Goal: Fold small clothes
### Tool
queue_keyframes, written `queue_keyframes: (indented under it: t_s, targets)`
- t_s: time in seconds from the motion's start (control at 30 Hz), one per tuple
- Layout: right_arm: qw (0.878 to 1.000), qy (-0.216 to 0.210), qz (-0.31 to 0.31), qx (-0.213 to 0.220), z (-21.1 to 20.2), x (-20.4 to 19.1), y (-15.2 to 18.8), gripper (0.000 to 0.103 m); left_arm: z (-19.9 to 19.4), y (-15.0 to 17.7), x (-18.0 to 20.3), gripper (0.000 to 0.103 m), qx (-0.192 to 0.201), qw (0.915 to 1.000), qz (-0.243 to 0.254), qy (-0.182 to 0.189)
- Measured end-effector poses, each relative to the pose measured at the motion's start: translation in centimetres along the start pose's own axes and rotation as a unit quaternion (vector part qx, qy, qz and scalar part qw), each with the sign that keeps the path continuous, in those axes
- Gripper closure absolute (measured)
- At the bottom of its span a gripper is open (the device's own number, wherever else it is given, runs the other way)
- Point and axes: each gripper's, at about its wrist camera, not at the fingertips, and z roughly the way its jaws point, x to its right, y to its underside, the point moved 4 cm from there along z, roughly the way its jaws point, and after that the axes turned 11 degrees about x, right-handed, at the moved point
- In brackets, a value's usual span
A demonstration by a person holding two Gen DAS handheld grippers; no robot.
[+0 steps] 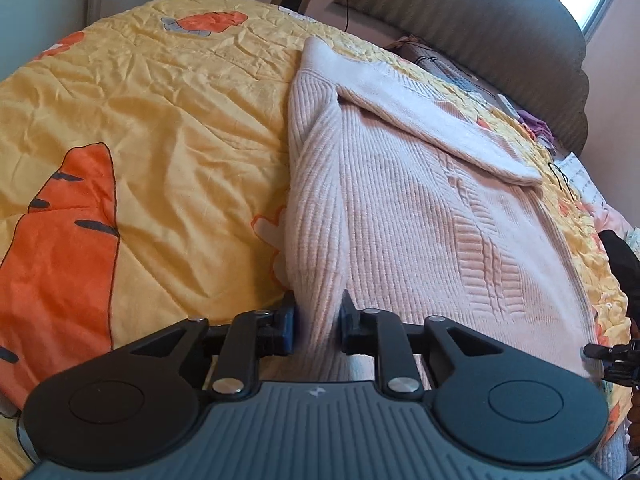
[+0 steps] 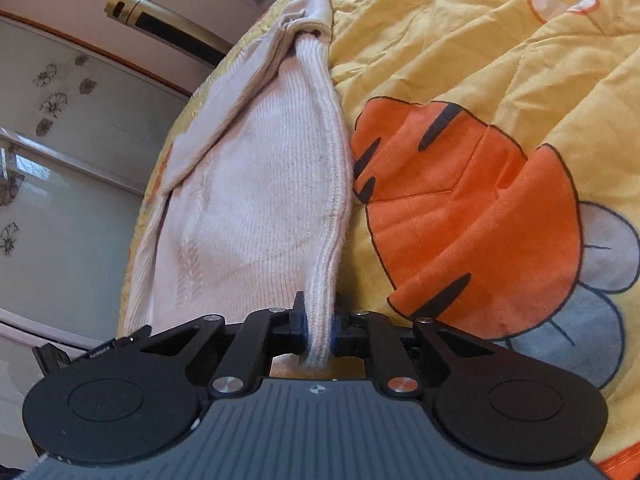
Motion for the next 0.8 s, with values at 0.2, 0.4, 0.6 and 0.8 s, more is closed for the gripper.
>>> queue_keyframes:
  t_s: [0.2, 0.4, 0.6, 0.8]
  targets:
    - [0.999, -0.01, 0.028, 0.032, -1.8, 0.5, -1.2, 0.04, 0.0, 0.4, 0.4, 0.04, 0.009, 0.9999, -0.014, 0.003]
    - [1.0, -0.012, 0.013, 0.024, -0.4, -0.1, -1.4, 0.049, 0.3, 0.3, 0.8, 0.055, 0.009, 0.9997, 0.016, -0.017]
    - [1.0, 0.0, -0.024, 0.013, 1.0, -0.2, -0.3, 0.09, 0.2, -0.1, 0.3, 0.089, 0.001, 0.9999, 0.01, -0.011]
    - [0.997, -0.064, 0.009, 0.041, -0.8, -1.7, -1.9, 0.09, -1.2, -3.0, 0.5, 0.089, 0.013, 0.998, -0.038, 0.05]
